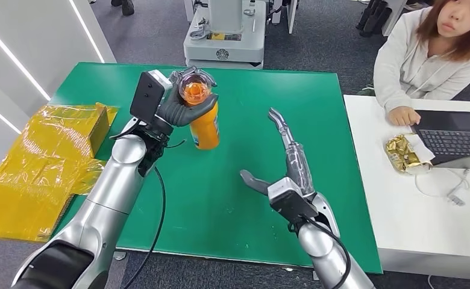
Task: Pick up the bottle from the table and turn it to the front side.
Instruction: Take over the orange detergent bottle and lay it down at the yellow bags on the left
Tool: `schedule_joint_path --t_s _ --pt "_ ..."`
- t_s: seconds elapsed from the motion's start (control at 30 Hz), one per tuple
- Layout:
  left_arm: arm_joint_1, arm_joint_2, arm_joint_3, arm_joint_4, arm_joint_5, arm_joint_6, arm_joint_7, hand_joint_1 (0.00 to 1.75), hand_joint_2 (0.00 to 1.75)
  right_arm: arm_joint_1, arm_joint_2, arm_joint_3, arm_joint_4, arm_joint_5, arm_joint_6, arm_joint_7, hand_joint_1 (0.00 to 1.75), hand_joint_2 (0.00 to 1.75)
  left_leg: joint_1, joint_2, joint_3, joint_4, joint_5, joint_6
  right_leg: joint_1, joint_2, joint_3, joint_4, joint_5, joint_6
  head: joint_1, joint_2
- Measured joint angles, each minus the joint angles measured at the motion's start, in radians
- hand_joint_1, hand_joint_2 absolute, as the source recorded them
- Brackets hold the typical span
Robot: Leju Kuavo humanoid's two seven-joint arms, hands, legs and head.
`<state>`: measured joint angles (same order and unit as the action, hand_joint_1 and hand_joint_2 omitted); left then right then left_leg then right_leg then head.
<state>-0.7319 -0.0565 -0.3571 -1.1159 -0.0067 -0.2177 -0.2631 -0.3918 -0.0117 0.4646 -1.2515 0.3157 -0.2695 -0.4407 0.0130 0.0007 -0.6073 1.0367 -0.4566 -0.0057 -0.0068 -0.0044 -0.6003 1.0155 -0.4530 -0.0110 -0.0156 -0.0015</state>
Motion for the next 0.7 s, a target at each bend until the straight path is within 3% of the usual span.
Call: schedule_joint_path --t_s 0.37,0.7 --pt "-0.135 -0.002 -0.061 0.121 -0.302 0.109 0.009 1.75 1.75 0.185 -0.055 -0.002 -0.224 0.048 -0.011 -0.011 0.0 1.75 0.0 0.0 0.0 0.0 0.0 0.0 0.0 0.0 0.0 0.0 0.0 0.0 0.0 0.0" --pt "-0.203 -0.002 -0.092 0.207 -0.449 0.154 0.015 1.75 1.75 0.235 -0.063 -0.029 -0.288 0.05 0.014 -0.019 0.0 1.75 0.0 0.0 0.0 0.0 0.0 0.0 0.0 0.001 0.0 0.0 0.0 0.0 0.0 0.0"
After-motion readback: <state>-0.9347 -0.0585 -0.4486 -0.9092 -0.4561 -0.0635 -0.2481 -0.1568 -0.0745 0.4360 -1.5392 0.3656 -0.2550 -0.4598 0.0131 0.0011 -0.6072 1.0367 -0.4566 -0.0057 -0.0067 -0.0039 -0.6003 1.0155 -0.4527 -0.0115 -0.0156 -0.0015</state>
